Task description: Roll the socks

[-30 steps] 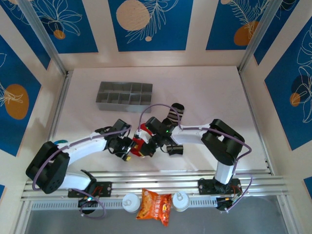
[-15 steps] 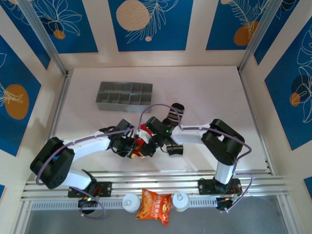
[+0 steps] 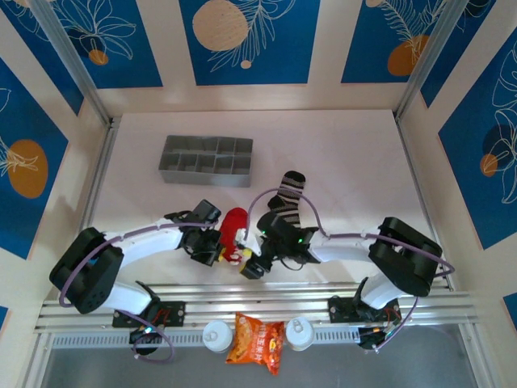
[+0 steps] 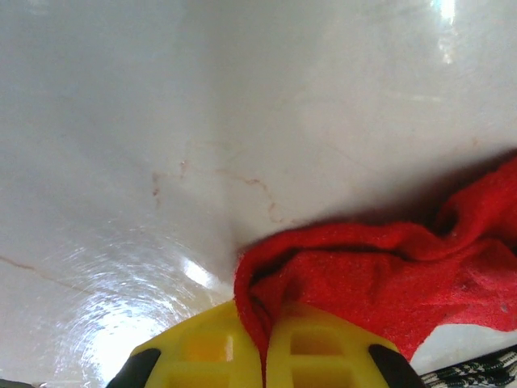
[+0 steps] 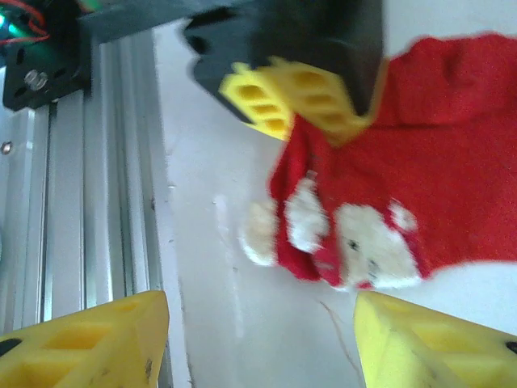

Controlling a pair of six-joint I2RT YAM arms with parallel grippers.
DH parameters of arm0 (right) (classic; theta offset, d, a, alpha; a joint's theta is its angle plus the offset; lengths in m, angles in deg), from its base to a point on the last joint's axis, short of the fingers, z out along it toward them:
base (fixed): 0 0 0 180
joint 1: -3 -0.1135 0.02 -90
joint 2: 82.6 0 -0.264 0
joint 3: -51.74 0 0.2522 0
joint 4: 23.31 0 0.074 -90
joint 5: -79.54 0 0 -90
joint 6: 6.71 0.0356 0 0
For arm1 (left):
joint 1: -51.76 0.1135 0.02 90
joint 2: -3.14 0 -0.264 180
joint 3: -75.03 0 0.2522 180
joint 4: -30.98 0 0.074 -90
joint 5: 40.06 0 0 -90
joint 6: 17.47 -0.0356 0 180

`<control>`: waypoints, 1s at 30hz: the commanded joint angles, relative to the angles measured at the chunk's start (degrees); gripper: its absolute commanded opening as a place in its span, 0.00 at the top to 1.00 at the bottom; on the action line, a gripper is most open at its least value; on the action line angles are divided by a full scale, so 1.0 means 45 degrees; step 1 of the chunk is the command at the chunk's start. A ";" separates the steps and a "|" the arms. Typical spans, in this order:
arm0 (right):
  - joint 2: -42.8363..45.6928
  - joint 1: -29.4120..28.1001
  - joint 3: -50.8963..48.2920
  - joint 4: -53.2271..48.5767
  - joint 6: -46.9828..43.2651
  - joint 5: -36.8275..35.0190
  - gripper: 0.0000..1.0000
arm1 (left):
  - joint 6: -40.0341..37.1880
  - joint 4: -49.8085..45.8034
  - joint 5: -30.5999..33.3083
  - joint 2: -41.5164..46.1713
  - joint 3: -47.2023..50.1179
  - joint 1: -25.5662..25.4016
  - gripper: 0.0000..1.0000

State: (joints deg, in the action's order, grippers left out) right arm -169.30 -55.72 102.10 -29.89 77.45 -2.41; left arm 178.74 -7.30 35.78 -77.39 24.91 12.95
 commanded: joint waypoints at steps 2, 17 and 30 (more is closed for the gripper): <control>-0.0394 -0.0881 -0.0037 0.0881 -0.1845 -0.3080 0.38 | 0.0186 -0.0641 0.0079 -0.0244 0.0280 0.0045 1.00; -0.1593 -0.1756 0.0964 0.1349 -0.2071 -0.5663 0.38 | -0.0175 -0.0991 0.0059 -0.0468 -0.0114 0.0068 1.00; -0.2244 -0.2019 0.1514 0.0677 -0.1151 -0.5591 0.75 | -0.0136 -0.1027 0.0059 -0.0424 -0.0143 0.0065 1.00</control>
State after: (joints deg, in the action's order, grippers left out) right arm -178.09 -64.55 107.08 -25.80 70.67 -26.89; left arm 178.52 -7.91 35.39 -78.05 24.23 13.06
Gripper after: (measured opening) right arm 0.269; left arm 0.065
